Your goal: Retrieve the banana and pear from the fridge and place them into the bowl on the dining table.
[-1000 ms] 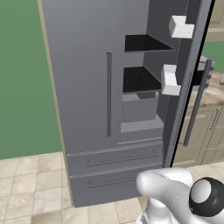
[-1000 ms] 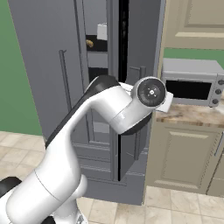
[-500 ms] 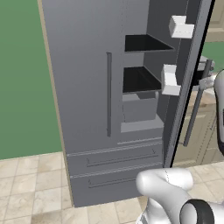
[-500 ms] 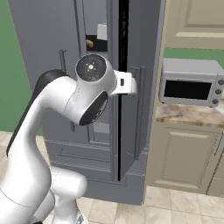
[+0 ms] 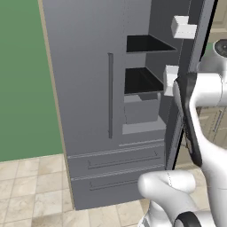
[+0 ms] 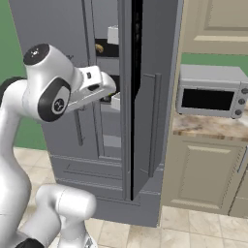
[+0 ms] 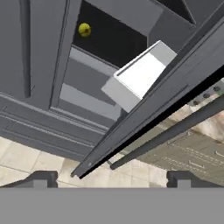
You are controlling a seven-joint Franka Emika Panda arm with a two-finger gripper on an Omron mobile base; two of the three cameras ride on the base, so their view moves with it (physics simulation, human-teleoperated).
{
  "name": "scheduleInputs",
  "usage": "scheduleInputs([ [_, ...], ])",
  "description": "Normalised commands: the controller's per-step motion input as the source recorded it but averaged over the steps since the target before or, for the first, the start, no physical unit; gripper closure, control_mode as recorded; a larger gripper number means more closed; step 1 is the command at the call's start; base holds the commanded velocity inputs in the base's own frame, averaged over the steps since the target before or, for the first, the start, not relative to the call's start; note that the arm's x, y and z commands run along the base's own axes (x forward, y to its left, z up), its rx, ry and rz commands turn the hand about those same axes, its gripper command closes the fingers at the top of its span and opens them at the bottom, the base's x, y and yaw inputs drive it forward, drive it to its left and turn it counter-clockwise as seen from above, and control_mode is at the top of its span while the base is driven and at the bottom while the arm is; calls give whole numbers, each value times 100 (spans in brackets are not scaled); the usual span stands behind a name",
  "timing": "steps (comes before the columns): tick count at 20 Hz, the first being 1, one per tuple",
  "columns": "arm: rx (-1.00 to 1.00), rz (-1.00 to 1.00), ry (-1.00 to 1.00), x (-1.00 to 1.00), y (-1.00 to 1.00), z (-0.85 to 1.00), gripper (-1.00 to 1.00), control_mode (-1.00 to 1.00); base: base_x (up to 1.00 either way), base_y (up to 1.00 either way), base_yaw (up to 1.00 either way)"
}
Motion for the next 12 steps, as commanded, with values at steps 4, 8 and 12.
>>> scheduleInputs([
  [4,-35,-3,27,8,50,2,-100,-100,0,0,0],
  [8,-32,-13,2,11,24,0,-100,-100,0,0,0],
  [12,-28,-12,-1,21,3,0,-100,-100,0,0,0],
])
